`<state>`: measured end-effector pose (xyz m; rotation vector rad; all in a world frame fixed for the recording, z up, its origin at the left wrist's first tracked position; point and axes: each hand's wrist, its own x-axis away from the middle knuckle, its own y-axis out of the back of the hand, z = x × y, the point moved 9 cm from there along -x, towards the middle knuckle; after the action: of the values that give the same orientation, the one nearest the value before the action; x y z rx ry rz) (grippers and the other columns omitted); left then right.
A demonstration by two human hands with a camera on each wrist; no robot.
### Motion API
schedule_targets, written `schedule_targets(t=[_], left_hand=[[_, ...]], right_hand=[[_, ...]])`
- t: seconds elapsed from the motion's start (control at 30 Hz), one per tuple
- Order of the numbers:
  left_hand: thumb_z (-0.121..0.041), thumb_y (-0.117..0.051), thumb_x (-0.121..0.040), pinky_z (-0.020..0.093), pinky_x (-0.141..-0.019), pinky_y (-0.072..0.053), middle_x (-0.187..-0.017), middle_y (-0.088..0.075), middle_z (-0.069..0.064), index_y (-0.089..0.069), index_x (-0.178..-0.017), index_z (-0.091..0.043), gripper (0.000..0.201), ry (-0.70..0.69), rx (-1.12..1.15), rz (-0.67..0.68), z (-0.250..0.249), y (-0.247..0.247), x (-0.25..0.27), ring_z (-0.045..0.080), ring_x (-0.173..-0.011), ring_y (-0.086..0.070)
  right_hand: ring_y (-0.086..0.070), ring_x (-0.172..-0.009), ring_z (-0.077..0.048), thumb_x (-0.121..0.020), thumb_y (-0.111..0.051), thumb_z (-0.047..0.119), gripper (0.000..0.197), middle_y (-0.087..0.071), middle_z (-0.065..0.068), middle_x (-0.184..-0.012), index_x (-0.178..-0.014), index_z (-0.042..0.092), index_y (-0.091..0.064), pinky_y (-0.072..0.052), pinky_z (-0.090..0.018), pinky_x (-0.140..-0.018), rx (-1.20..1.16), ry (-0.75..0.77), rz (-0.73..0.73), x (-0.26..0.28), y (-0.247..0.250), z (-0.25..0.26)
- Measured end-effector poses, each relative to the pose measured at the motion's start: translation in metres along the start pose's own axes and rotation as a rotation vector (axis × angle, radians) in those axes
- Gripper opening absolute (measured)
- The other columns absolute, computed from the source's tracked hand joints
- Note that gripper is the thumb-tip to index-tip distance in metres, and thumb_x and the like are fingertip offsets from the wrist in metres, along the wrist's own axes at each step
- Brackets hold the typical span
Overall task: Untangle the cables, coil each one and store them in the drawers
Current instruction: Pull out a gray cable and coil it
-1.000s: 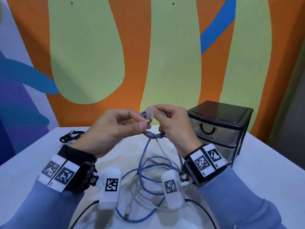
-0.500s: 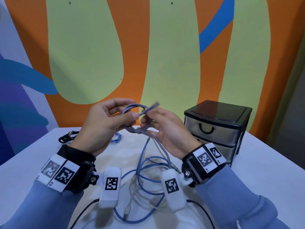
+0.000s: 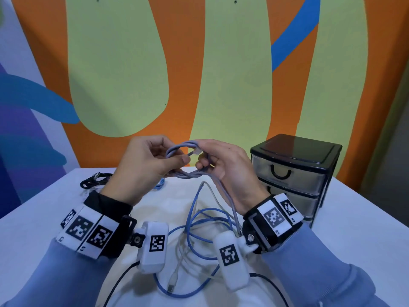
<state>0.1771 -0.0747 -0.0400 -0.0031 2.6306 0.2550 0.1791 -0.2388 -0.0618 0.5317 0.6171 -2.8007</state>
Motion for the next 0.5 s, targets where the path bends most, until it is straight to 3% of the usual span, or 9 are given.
schedule_targets(t=[0.13, 0.2, 0.27, 0.33, 0.37, 0.43, 0.5], left_hand=[[0.001, -0.076, -0.087, 0.046, -0.067, -0.067, -0.069, -0.074, 0.008, -0.07, -0.092, -0.012, 0.014, -0.008, -0.177, -0.218, 0.005, 0.015, 0.0, 0.022, -0.06, -0.071], [-0.004, -0.07, -0.088, 0.051, -0.071, -0.065, -0.071, -0.076, 0.005, -0.069, -0.096, -0.023, 0.021, -0.051, -0.287, -0.274, 0.002, 0.016, 0.002, 0.026, -0.068, -0.073], [-0.005, -0.072, -0.091, 0.052, -0.078, -0.062, -0.078, -0.076, 0.011, -0.067, -0.111, -0.027, 0.03, -0.041, -0.212, -0.195, 0.004, 0.008, 0.001, 0.026, -0.073, -0.071], [-0.004, -0.078, -0.093, 0.039, -0.073, -0.059, -0.082, -0.074, 0.014, -0.066, -0.126, -0.023, 0.04, -0.004, 0.007, -0.052, 0.004, -0.004, 0.0, 0.018, -0.072, -0.065], [-0.005, -0.08, -0.09, 0.033, -0.072, -0.056, -0.081, -0.072, 0.009, -0.066, -0.13, -0.02, 0.044, 0.015, 0.129, 0.006, 0.002, -0.008, 0.001, 0.015, -0.075, -0.063], [-0.012, -0.081, -0.083, 0.03, -0.078, -0.052, -0.087, -0.068, 0.005, -0.07, -0.129, -0.016, 0.047, 0.056, 0.295, 0.081, 0.002, -0.013, 0.001, 0.015, -0.082, -0.062], [-0.018, -0.079, -0.084, 0.031, -0.079, -0.051, -0.093, -0.063, 0.009, -0.078, -0.12, -0.014, 0.037, 0.054, 0.267, 0.112, 0.003, -0.015, 0.001, 0.017, -0.081, -0.058]], right_hand=[[-0.046, -0.068, -0.021, -0.098, -0.065, 0.008, 0.023, -0.048, -0.012, -0.075, -0.11, -0.01, -0.075, -0.043, -0.033, -0.069, 0.014, 0.036, -0.024, -0.001, 0.001, -0.001], [-0.046, -0.068, -0.021, -0.1, -0.065, 0.009, 0.022, -0.048, -0.01, -0.072, -0.109, -0.007, -0.076, -0.043, -0.034, -0.07, 0.035, 0.05, -0.04, -0.003, 0.002, -0.003], [-0.047, -0.068, -0.02, -0.1, -0.066, 0.012, 0.019, -0.047, -0.011, -0.075, -0.108, 0.0, -0.079, -0.044, -0.035, -0.073, 0.072, 0.062, -0.061, -0.004, 0.005, -0.005], [-0.047, -0.068, -0.018, -0.1, -0.069, 0.016, 0.017, -0.046, -0.009, -0.073, -0.106, 0.004, -0.08, -0.045, -0.033, -0.073, 0.1, 0.07, -0.107, -0.006, 0.013, -0.004], [-0.046, -0.067, -0.018, -0.1, -0.069, 0.016, 0.019, -0.046, -0.008, -0.071, -0.108, 0.003, -0.079, -0.046, -0.03, -0.07, 0.097, 0.068, -0.131, -0.006, 0.018, -0.003], [-0.047, -0.065, -0.018, -0.1, -0.069, 0.017, 0.023, -0.046, -0.006, -0.07, -0.112, -0.001, -0.076, -0.047, -0.025, -0.065, 0.067, 0.053, -0.156, -0.007, 0.024, -0.002], [-0.051, -0.066, -0.018, -0.1, -0.069, 0.017, 0.024, -0.05, -0.008, -0.072, -0.112, -0.002, -0.076, -0.05, -0.026, -0.065, 0.054, 0.027, -0.145, -0.007, 0.025, -0.003]])
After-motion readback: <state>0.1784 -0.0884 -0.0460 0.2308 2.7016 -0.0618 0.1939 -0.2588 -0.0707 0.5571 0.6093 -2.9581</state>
